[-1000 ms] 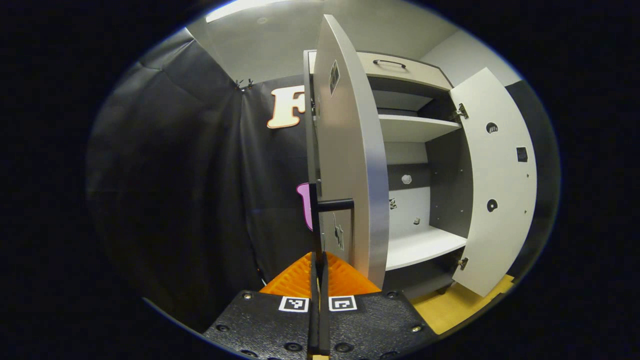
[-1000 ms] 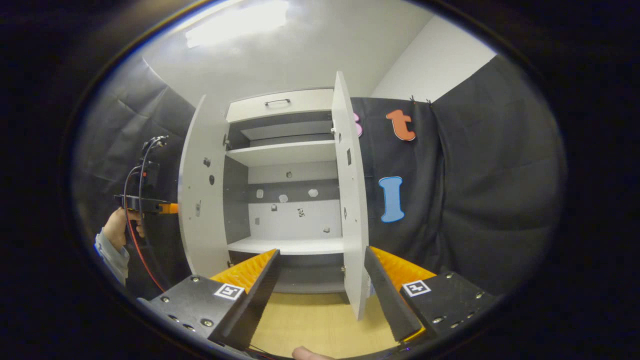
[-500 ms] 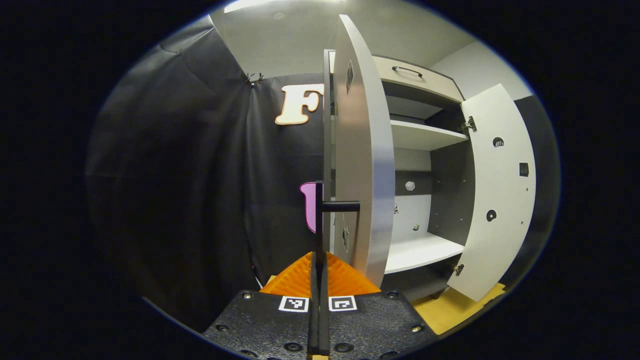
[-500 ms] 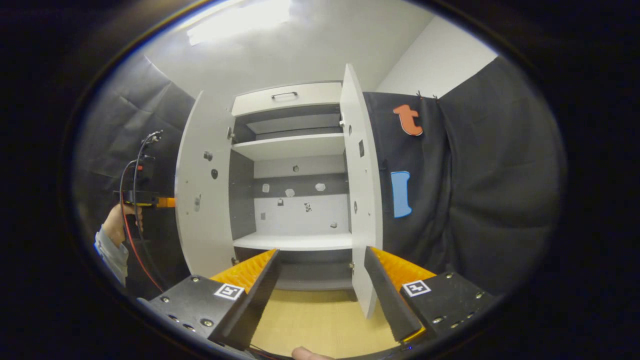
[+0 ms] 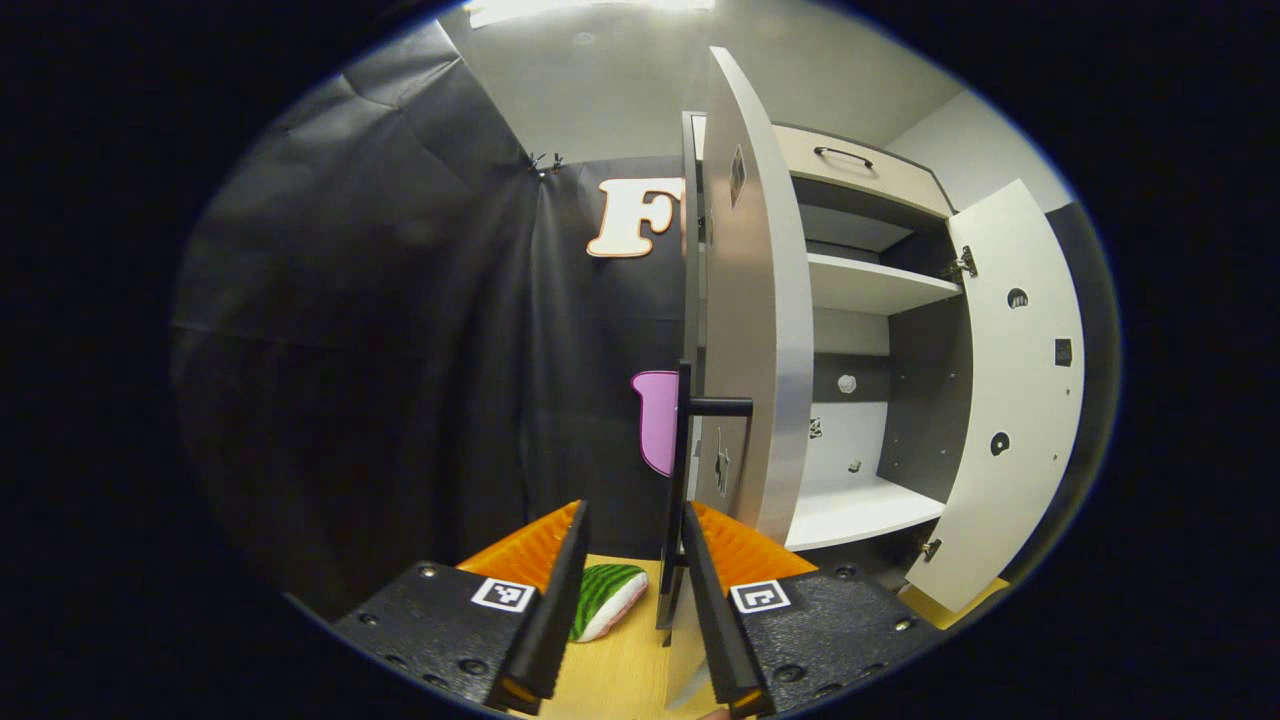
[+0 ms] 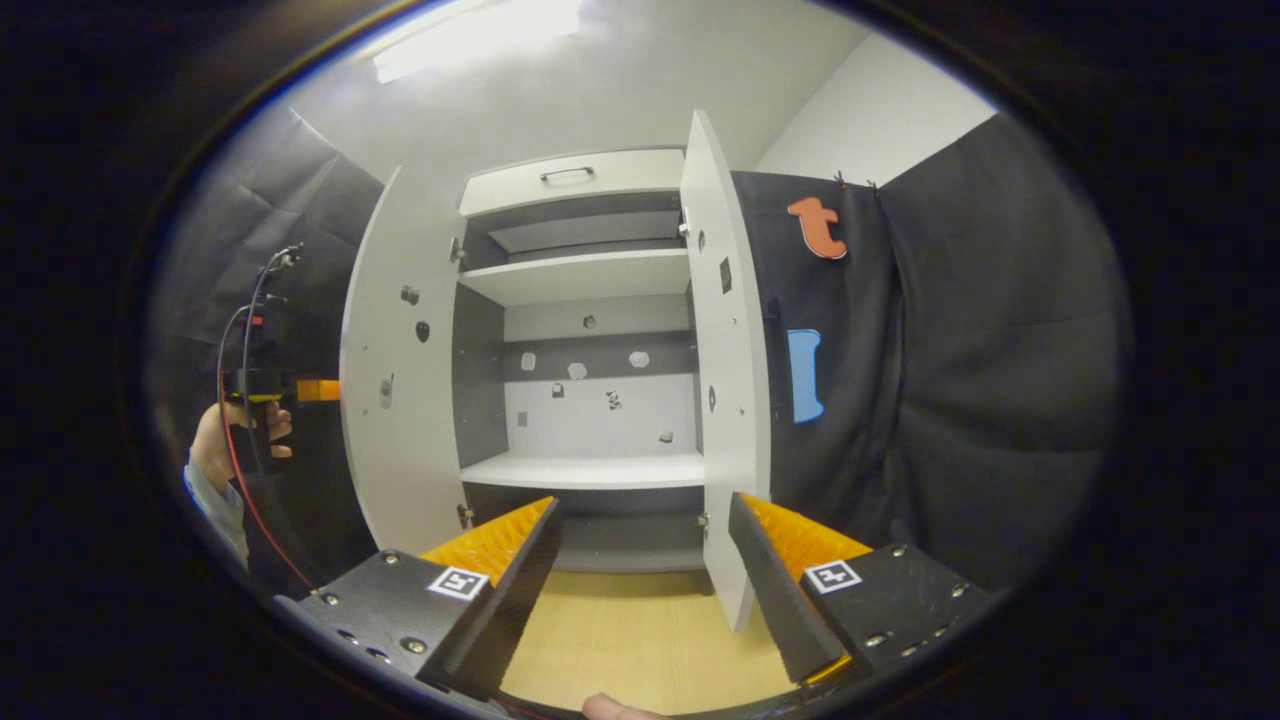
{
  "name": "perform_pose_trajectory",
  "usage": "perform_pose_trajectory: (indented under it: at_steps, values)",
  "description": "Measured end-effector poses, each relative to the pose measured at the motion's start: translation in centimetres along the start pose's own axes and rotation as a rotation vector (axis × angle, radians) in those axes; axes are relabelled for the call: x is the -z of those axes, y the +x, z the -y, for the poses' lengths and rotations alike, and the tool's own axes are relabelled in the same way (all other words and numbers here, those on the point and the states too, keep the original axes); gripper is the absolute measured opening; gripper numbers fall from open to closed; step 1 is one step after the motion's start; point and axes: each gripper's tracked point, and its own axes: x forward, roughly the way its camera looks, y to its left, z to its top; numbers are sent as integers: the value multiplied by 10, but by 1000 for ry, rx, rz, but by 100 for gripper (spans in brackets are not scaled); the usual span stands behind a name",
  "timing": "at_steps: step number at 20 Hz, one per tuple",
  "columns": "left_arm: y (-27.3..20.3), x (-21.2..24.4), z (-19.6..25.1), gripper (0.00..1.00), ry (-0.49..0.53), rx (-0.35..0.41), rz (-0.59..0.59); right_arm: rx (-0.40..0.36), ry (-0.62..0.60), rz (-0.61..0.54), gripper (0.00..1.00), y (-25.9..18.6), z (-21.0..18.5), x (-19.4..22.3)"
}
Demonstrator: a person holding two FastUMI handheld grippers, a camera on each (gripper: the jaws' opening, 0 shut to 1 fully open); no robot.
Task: Open the right door of the double-door shoe cabinet with the right hand, and open the left door with the left hand.
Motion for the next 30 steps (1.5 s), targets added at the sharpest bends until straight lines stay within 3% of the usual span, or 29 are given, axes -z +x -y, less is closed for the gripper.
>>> perform_pose_trajectory:
  at_steps: [1,2,3,4,5,6,11,12,15,18,21,24,30]
  values:
    - [-7,-3,1,65,7,-6,14,0,-1,-2,95,0,0,0]
    - [-14,-7,2,63,25,-12,31,-1,-3,-5,95,2,-1,1]
    - [-22,-7,4,75,43,-19,38,-1,-4,-6,95,2,-1,1]
    - [-31,-8,8,75,48,-16,39,-1,-4,-7,95,3,-2,1]
    - [-40,-8,14,84,45,-12,37,-2,-2,-8,95,3,-2,1]
    - [-49,-7,21,86,39,-4,35,-3,1,-9,95,4,-2,2]
    - [-83,-6,75,87,28,81,58,-3,6,-14,95,5,-2,1]
    - [-88,-4,88,87,34,101,55,-4,8,-13,99,8,-3,1]
    - [-97,3,121,87,51,144,57,-5,7,-12,95,10,-2,-1]
    - [-100,15,147,83,63,169,42,-9,8,-9,95,13,-2,-3]
    - [-103,39,168,87,60,196,-10,-11,9,-10,95,14,-3,-2]
    - [-104,56,178,87,50,197,-39,-12,11,-12,95,17,-2,-1]
    - [-118,66,171,88,59,131,-15,-16,12,-5,99,17,-7,-2]
